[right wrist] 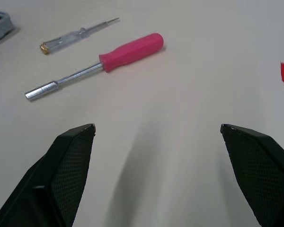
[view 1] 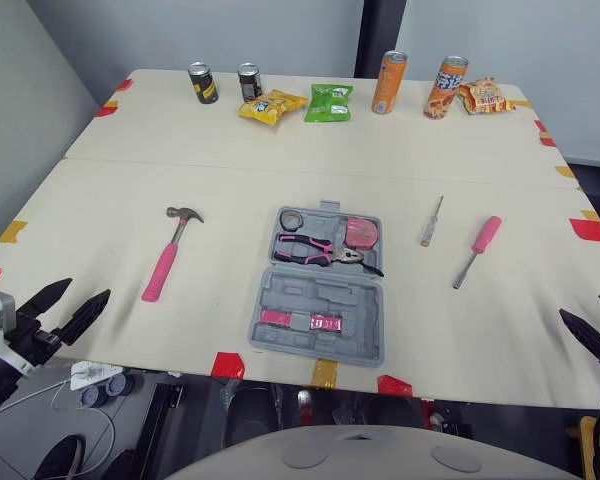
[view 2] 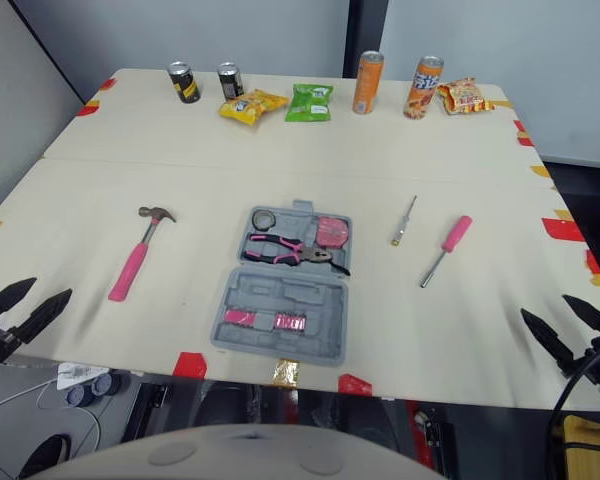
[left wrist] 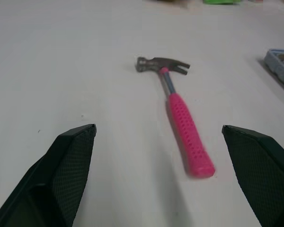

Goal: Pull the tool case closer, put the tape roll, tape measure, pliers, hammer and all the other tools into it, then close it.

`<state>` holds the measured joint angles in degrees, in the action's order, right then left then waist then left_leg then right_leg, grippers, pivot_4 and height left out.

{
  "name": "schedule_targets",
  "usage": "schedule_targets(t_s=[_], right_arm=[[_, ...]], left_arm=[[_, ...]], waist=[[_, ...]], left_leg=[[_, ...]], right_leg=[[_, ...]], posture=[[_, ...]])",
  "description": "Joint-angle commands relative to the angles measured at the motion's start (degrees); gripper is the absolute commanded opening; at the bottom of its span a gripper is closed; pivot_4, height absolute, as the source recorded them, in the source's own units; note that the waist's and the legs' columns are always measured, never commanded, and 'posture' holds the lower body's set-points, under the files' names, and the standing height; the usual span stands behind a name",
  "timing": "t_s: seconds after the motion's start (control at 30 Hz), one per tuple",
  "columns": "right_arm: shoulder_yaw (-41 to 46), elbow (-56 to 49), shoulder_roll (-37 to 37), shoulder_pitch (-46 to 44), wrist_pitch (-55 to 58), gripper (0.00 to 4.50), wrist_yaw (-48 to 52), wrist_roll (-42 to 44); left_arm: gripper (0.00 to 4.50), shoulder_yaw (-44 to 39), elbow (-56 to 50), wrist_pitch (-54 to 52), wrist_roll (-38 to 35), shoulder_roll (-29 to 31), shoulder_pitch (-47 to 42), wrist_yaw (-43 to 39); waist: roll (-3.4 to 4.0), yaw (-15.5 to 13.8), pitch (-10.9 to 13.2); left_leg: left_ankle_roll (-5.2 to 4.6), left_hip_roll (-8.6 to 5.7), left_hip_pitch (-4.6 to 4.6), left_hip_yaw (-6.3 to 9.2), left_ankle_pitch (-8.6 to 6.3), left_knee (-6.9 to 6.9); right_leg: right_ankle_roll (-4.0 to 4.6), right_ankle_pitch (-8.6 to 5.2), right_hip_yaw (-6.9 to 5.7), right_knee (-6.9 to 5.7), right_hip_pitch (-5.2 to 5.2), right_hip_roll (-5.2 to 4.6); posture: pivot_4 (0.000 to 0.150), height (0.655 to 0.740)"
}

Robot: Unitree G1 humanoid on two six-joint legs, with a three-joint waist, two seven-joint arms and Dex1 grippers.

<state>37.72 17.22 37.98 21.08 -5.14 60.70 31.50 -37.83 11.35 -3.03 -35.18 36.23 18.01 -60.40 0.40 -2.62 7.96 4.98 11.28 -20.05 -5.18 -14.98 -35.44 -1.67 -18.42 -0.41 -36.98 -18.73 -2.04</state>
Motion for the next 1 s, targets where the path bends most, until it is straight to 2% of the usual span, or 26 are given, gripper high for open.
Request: schedule_targets(t_s=[0.03,0.33,0.57,0.83,1.0], right_arm=[[-0.13,-5.70,-0.05,0.00,1.77,4.48,-1.03,1.22],[-4.97,-11.77,1.12,-3.11,5.15,4.48,-0.48,-0.07],[-13.54,-13.04,2.78,-9.07,6.98,4.48,0.61,-4.20],[-20.16,-18.81,-0.56,-16.23,11.78,4.48,-8.75,-7.56],[-22.96,-20.54,0.21,-20.52,15.49,4.48,-11.62,-9.38]], left_arm=[[4.50,0.55,-4.37,-1.04,-1.06,0.31,-0.30,-0.04],[4.50,5.31,-11.88,-2.79,-1.24,1.46,-1.94,-3.11],[4.50,14.15,-14.69,-1.65,1.11,3.63,-8.49,-8.03],[4.50,19.64,-21.97,-3.58,-0.48,5.90,-12.80,-11.60],[4.50,21.13,-25.99,-6.24,-2.33,7.39,-14.88,-12.84]], waist=[[0.00,0.03,0.00],[0.01,0.05,-0.01],[0.04,-0.03,-0.03],[0.04,-0.21,-0.03],[0.06,-0.42,-0.03]], left_leg=[[0.00,0.00,0.00,0.00,0.00,-0.01],[0.00,0.00,-0.04,0.01,0.00,-0.12],[0.02,-0.01,-0.04,0.01,0.01,-0.19],[0.40,-0.20,-0.13,-0.02,0.19,-0.26],[0.69,-0.19,-0.14,-0.04,0.25,-0.29]], right_leg=[[0.00,0.00,0.00,-0.02,-0.01,0.00],[0.02,-0.01,0.01,-0.11,-0.05,0.01],[0.01,-0.01,0.02,-0.24,-0.09,0.02],[-0.02,0.01,0.10,-0.50,-0.29,0.12],[-0.03,0.02,0.15,-0.52,-0.29,0.16]], posture=[[0.150,0.7400],[0.150,0.7400],[0.150,0.7400],[0.150,0.7400],[0.150,0.7400]])
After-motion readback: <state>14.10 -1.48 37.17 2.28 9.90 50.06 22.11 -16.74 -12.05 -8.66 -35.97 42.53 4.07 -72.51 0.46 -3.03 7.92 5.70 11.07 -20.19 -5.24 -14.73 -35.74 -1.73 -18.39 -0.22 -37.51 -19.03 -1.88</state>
